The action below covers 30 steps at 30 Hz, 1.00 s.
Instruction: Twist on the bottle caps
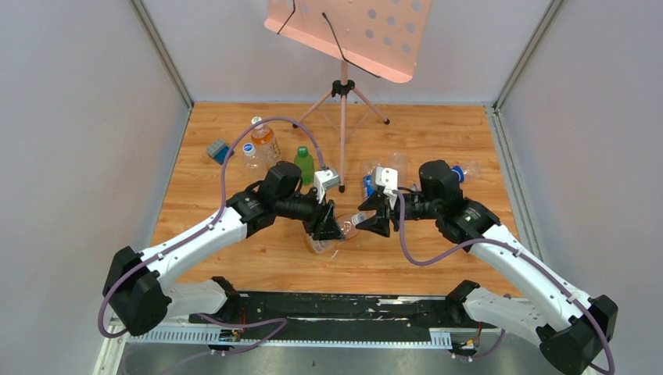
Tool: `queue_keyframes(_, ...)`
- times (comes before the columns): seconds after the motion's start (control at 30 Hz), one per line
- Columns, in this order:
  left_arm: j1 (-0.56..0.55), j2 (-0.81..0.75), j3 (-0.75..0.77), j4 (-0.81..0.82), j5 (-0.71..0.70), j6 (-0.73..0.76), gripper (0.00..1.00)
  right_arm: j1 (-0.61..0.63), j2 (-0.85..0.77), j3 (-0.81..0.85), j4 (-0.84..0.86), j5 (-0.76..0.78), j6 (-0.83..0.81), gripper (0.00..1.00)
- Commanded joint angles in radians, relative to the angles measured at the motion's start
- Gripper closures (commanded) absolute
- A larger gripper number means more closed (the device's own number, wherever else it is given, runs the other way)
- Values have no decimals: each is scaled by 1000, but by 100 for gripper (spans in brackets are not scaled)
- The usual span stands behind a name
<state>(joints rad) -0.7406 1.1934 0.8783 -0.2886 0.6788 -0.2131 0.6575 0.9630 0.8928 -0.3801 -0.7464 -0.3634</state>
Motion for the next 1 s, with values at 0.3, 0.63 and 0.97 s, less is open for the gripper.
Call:
queue_keyframes(0.3,1,-26,53,13,32,33,100,-8,39,32,-19,-65,7,65)
queue_keyframes(0.63,-10,-71,-21,250,-278,-206,100,1,137,61,27,311,645,100)
queue_keyframes(0.97,-206,-79,-98,385,-806,-255,100,56,38,-50,211,547,951,61)
